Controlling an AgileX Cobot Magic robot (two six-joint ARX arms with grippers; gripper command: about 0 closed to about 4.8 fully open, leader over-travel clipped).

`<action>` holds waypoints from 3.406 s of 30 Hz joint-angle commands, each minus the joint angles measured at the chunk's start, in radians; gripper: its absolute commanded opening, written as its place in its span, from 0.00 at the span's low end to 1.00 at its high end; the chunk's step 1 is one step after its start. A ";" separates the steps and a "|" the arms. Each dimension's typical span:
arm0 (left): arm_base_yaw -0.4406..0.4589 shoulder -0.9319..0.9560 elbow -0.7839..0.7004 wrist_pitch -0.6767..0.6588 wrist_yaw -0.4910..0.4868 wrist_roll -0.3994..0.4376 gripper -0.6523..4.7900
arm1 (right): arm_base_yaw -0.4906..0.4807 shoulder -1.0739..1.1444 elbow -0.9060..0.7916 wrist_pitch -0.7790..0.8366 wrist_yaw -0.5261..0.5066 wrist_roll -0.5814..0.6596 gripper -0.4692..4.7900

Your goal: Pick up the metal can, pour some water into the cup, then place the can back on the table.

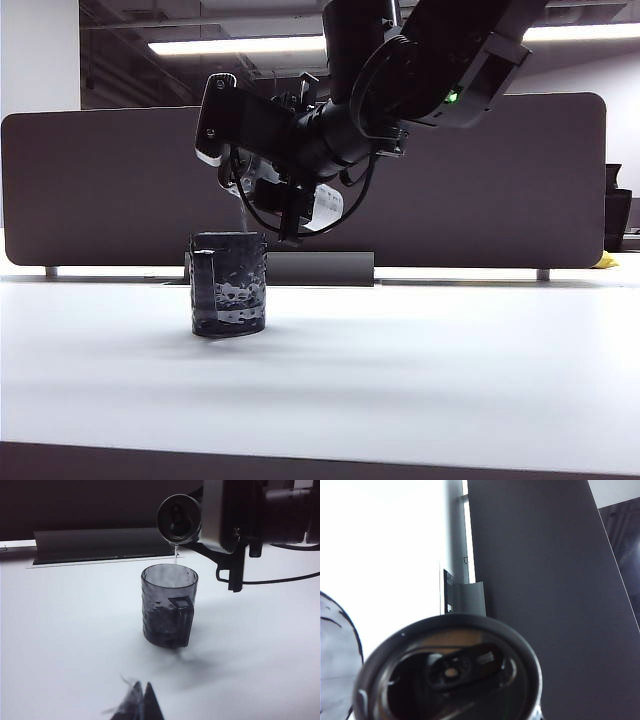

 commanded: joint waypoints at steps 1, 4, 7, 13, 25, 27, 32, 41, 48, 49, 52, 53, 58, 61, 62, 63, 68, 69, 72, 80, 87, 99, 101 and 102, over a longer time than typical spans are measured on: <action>0.000 0.001 0.001 0.008 0.002 -0.003 0.11 | 0.005 -0.010 0.011 0.043 0.002 -0.013 0.56; 0.000 0.001 0.001 0.008 0.002 -0.003 0.11 | 0.010 -0.010 0.011 0.044 0.003 -0.016 0.56; 0.000 0.001 0.001 0.008 0.002 -0.003 0.11 | 0.012 -0.010 0.011 0.043 0.002 -0.034 0.56; 0.000 0.001 0.001 0.008 0.002 -0.003 0.11 | 0.015 -0.010 0.011 0.043 0.002 -0.064 0.56; 0.000 0.001 0.001 0.008 0.002 -0.003 0.11 | 0.015 -0.010 0.011 0.043 0.004 -0.064 0.57; 0.000 0.001 0.001 0.008 0.002 -0.003 0.11 | 0.015 -0.010 0.011 0.043 0.004 -0.064 0.57; 0.000 0.001 0.001 0.008 0.002 -0.003 0.11 | 0.016 -0.010 0.011 0.043 0.004 -0.064 0.57; 0.000 0.001 0.001 0.008 0.002 -0.003 0.11 | 0.015 -0.010 0.011 0.043 0.004 -0.079 0.57; 0.000 0.001 0.001 0.008 0.002 -0.003 0.11 | 0.015 -0.010 0.010 0.043 0.005 -0.079 0.57; 0.000 0.001 0.001 0.008 0.002 -0.003 0.11 | 0.015 -0.010 0.010 0.043 0.005 -0.079 0.57; 0.000 0.001 0.001 0.008 0.002 -0.003 0.11 | 0.015 -0.010 0.010 0.043 0.005 -0.079 0.57; 0.000 0.001 0.001 0.008 0.002 -0.003 0.11 | 0.015 -0.010 0.010 0.043 0.005 -0.079 0.57; 0.000 0.001 0.001 0.008 0.002 -0.003 0.11 | 0.015 -0.010 0.010 0.043 0.005 -0.079 0.57; 0.000 0.001 0.001 0.008 0.002 -0.003 0.11 | 0.015 -0.010 0.010 0.043 0.005 -0.079 0.57; 0.000 0.001 0.001 0.008 0.002 -0.003 0.11 | 0.015 -0.010 0.010 0.043 0.005 -0.079 0.57; 0.000 0.001 0.001 0.008 0.002 -0.003 0.11 | 0.015 -0.010 0.010 0.043 0.005 -0.079 0.57; 0.000 0.001 0.001 0.008 0.002 -0.003 0.11 | 0.015 -0.010 0.010 0.043 0.005 -0.079 0.57; 0.000 0.001 0.001 0.008 0.002 -0.003 0.11 | 0.015 -0.010 0.010 0.043 0.005 -0.079 0.57; 0.000 0.001 0.001 0.008 0.002 -0.003 0.11 | 0.015 -0.010 0.010 0.043 0.005 -0.079 0.57; 0.000 0.001 0.001 0.008 0.002 -0.003 0.11 | 0.015 -0.010 0.010 0.043 0.005 -0.079 0.57; 0.000 0.001 0.001 0.008 0.002 -0.003 0.11 | 0.015 -0.010 0.010 0.043 0.005 -0.079 0.57; 0.000 0.001 0.001 0.008 0.002 -0.003 0.11 | 0.015 -0.010 0.010 0.043 0.024 -0.076 0.57; 0.000 0.001 0.001 0.008 0.002 -0.003 0.11 | 0.015 -0.010 0.010 0.044 0.028 -0.032 0.57; 0.000 0.001 0.001 0.008 0.002 -0.003 0.11 | 0.015 -0.010 0.010 0.044 0.032 -0.014 0.57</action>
